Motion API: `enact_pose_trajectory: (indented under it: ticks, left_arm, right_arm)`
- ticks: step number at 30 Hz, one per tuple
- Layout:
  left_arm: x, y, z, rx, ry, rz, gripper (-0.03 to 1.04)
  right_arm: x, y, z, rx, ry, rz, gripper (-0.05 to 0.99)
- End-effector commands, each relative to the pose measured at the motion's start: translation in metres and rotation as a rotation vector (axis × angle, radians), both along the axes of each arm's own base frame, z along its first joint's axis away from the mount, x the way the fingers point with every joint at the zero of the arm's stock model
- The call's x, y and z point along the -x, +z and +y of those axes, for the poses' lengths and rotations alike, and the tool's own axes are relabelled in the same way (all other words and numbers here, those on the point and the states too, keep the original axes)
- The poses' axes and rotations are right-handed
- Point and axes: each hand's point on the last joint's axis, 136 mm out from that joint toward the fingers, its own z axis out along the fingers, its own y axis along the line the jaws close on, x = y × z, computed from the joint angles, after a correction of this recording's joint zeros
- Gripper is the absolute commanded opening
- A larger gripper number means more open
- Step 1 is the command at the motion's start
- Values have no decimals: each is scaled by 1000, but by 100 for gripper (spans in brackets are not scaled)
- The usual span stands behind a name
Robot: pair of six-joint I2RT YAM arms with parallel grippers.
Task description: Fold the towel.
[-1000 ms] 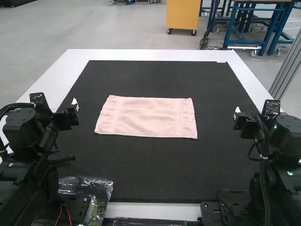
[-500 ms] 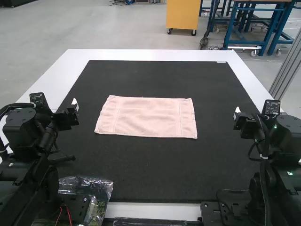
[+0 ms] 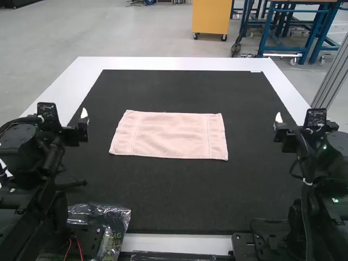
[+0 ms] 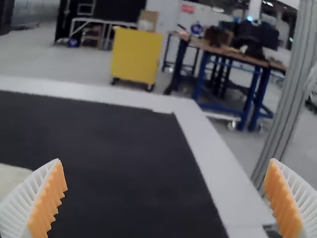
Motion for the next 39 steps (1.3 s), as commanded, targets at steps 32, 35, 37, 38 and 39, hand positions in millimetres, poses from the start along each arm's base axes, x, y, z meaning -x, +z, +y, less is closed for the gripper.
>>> enact_pose_trajectory:
  ticks: [32, 35, 37, 38, 39]
  left_arm:
    - [-133, 10, -19, 206, -125, 382, 96]
    - [-128, -16, -11, 241, -74, 409, 96]
    - [-124, -26, -11, 234, -65, 418, 96]
    - [-122, -32, -9, 235, -61, 430, 96]
    - [-120, -38, -10, 227, -67, 444, 96]
  right_arm:
    - [-129, -17, 60, -411, 292, 660, 91]
    - [-130, -36, 62, -412, 294, 673, 91]
    - [-130, -42, 64, -405, 293, 662, 91]
    - [-129, -45, 65, -402, 297, 657, 91]
    - [-127, -50, 67, -399, 296, 657, 91]
